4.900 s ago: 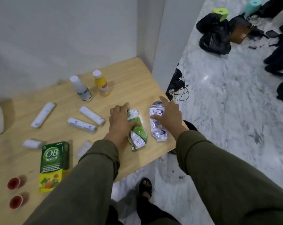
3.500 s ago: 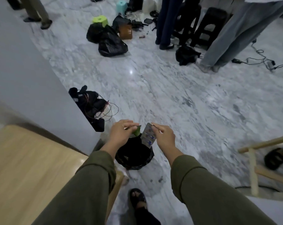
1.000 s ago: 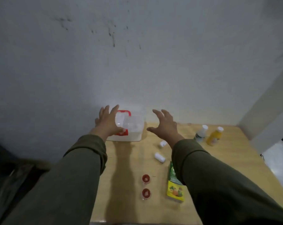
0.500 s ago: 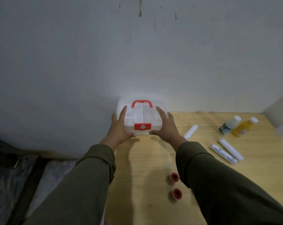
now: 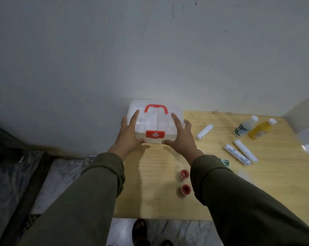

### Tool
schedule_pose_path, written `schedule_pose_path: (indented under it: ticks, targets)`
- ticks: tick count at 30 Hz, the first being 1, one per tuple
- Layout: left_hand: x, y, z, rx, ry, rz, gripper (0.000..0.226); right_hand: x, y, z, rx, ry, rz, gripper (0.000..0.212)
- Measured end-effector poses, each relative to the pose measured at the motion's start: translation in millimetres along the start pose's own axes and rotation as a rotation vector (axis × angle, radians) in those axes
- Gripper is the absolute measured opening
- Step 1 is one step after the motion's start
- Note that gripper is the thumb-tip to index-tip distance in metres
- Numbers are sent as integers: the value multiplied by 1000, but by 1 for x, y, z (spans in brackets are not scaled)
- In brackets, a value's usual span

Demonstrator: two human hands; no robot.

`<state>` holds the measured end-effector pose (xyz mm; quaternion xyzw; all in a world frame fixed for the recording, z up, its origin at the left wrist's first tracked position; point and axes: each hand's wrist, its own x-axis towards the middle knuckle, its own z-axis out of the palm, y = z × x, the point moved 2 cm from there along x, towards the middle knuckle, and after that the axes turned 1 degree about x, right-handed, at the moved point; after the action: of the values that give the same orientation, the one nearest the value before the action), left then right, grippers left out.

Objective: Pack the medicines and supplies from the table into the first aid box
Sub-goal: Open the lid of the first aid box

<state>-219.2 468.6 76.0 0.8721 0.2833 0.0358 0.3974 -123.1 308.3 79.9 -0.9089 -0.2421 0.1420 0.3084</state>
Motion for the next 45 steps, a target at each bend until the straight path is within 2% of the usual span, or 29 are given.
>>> schedule_pose_path:
  ticks: [6,9,12,21,27,32,39,42,45]
  targets:
    - [-6,-8,2,-17,76,24,111,-5,3,8,-565,125,-270,99]
    - [-6,-10,5,-24,109,20,115,-1,-3,22,-710,130,-402,106]
    - [-4,-14,10,-2,117,7,117,4,-3,34,-778,142,-456,110]
    - [-4,-17,9,47,90,25,121,11,6,37,-820,203,-539,97]
    - [-2,-20,6,-5,131,-19,135,3,7,24,-785,136,-622,57]
    - [-3,-21,3,-53,134,-65,140,-2,0,12,-763,92,-651,53]
    - [5,-16,-7,-126,95,-20,143,5,-23,-26,-758,213,-689,52]
    - [11,-14,-10,-123,86,16,138,20,-39,-42,-736,242,-643,50]
    - [15,-11,-10,-125,70,88,117,38,-53,-52,-697,255,-596,47]
